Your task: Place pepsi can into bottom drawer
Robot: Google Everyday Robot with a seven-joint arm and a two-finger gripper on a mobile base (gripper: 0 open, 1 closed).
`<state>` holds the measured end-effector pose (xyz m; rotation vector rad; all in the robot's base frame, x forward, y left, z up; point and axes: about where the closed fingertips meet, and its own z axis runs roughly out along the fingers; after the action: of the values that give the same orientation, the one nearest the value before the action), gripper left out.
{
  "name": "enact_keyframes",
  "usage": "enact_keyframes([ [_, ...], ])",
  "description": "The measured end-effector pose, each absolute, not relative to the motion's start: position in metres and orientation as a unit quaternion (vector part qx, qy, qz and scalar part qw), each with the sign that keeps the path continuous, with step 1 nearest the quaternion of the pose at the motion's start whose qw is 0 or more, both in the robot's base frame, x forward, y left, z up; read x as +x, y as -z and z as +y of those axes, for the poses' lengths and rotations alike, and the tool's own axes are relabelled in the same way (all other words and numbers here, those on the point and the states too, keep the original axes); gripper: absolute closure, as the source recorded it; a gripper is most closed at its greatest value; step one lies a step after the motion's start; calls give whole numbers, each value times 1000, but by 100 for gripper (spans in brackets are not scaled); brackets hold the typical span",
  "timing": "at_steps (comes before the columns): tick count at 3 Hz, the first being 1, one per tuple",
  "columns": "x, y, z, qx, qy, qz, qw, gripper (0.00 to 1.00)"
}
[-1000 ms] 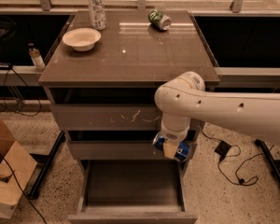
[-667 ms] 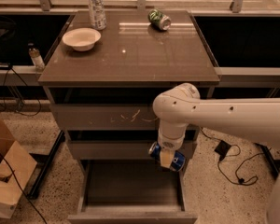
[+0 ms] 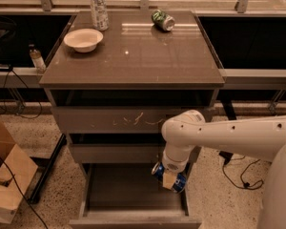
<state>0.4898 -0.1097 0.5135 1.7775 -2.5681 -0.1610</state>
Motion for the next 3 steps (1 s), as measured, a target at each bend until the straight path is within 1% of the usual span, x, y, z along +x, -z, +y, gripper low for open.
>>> enact_keyframes([
  [1,493,-469,-101,550,78,-831,-20,100],
  [2,494,-461,-98,549,83,-832,-25,100],
  [3,491,-441,-92,546,86,-833,-15,100],
])
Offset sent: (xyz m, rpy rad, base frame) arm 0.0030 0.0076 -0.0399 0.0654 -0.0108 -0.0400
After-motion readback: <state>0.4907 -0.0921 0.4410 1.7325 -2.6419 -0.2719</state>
